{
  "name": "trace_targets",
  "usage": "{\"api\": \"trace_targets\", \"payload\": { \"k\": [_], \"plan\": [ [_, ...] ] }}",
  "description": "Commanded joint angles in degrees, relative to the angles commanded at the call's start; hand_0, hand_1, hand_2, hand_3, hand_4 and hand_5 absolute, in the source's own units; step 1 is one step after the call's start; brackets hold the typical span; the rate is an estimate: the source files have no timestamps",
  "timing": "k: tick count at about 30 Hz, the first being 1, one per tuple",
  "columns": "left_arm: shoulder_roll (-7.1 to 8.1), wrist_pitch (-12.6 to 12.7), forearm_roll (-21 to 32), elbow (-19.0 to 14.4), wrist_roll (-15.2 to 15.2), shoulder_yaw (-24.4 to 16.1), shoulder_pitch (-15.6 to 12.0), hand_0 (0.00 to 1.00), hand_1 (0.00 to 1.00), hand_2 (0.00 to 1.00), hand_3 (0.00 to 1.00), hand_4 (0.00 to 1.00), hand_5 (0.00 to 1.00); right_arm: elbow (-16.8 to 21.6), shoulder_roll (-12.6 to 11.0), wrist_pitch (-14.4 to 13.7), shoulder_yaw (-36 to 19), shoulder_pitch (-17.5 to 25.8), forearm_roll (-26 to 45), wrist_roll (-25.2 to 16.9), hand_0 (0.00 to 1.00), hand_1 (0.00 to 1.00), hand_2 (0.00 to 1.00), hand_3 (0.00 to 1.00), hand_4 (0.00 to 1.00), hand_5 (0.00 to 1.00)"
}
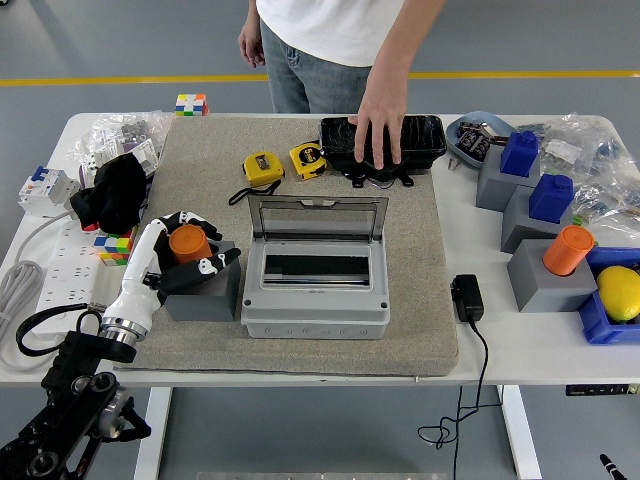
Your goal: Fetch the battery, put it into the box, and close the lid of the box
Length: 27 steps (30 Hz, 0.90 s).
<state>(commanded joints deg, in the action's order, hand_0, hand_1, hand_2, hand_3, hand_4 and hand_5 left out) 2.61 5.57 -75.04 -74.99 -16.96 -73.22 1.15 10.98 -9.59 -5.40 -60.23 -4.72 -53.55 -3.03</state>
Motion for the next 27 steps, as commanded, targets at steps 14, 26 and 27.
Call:
{"api": "trace_targets", "payload": {
  "k": [14,26,27],
  "plan": [
    [0.04,2.91,-1.99,-0.18,0.4,0.53,0.22,0.086,0.106,0.165,0.169,0.998,0.002,-0.06,-0.09,-0.08,-0.93,-0.12,-0.41,-0.06,0.828,0.819,0.783,0.818,0.998,0.998],
    [0.03,4.77,-1.09,-0.13,-0.16,0.83,0.36,0.063,0.06,0.117,0.098,0.998,0.002,0.01,-0.09,-0.07,-1.1,-0.13,-0.54,-0.04,0.828,0.819,0.783,0.818,0.998,0.998],
    [0.03,4.84,-0.91,-0.13,-0.21,0.89,0.36,0.063,0.06,0.117,0.098,0.998,0.002,-0.01,-0.1,-0.06,-1.11,-0.12,-0.53,-0.04,0.828,0.819,0.783,0.818,0.998,0.998]
  ]
}}
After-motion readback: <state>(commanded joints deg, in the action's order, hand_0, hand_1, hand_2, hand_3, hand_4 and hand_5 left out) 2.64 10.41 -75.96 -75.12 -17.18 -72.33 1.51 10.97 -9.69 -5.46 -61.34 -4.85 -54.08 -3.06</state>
